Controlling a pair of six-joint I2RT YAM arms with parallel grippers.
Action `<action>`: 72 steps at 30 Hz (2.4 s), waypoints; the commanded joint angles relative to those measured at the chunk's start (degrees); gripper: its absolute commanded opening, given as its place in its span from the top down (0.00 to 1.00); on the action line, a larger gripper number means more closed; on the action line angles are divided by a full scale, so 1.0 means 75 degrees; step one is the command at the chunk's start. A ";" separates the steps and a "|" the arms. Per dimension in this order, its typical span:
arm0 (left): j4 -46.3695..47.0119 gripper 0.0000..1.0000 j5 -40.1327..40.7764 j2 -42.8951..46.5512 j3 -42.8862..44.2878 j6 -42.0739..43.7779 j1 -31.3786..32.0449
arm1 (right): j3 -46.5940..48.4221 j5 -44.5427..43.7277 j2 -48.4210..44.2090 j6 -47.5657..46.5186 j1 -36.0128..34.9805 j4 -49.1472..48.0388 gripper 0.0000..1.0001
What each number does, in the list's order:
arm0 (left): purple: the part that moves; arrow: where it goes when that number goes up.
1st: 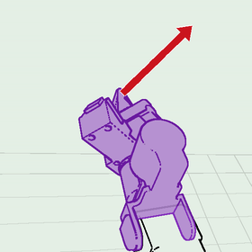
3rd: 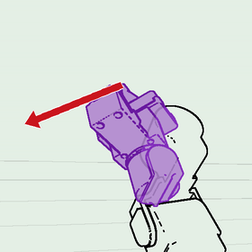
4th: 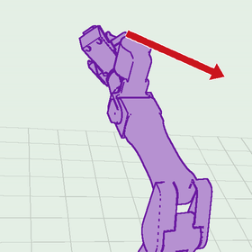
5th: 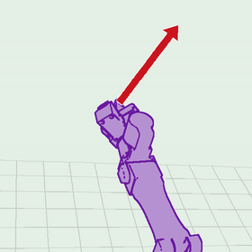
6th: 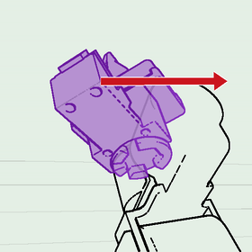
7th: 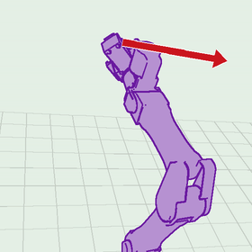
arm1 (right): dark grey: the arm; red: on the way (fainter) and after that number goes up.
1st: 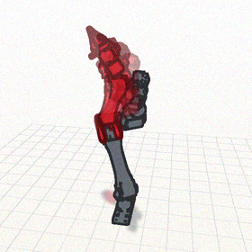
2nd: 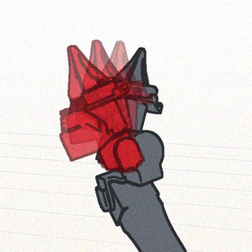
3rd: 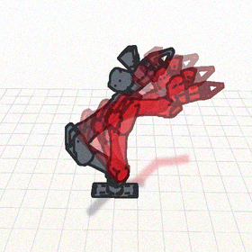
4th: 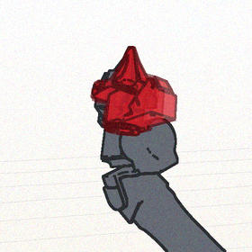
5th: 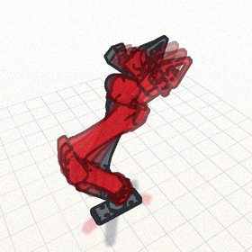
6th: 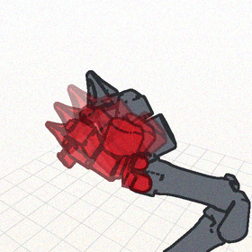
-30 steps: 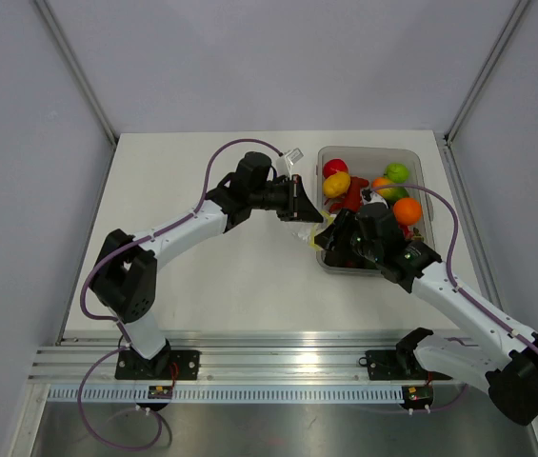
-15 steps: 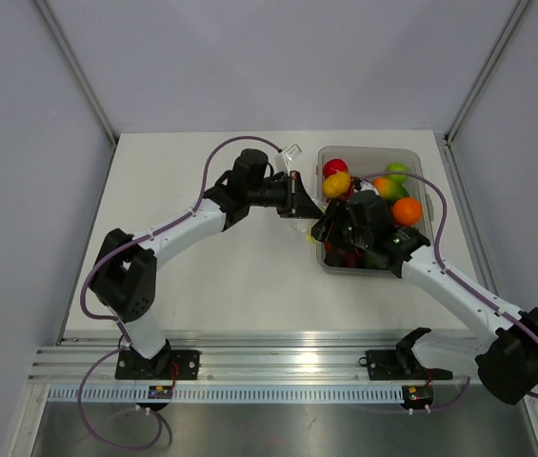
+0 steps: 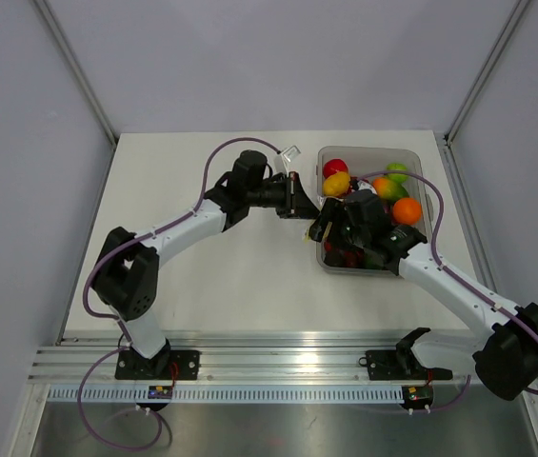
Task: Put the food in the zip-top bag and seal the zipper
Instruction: Place the fake food in the zipper food storage bag.
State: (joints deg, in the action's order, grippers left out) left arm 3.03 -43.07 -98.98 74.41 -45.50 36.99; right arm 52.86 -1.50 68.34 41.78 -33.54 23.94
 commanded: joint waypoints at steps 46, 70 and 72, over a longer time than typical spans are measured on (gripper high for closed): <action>0.0593 1.00 -0.0492 0.0037 -0.0511 -0.0168 -0.0186 | -0.0134 0.0141 0.0593 0.0394 0.0534 -0.1083 0.47; -0.2557 0.59 -0.0306 0.0575 0.0624 0.2770 -0.0303 | 0.0193 0.0550 0.0707 -0.0097 0.0546 -0.0545 1.00; -0.3072 0.43 0.0138 0.1065 0.0684 0.3320 -0.0338 | 0.0334 0.0668 0.0814 -0.0261 0.0546 -0.0462 1.00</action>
State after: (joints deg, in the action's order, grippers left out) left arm -11.73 -44.77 -99.13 75.53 -31.03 35.14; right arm 51.55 1.61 73.28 43.18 -29.71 19.88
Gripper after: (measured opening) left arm 0.530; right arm 0.012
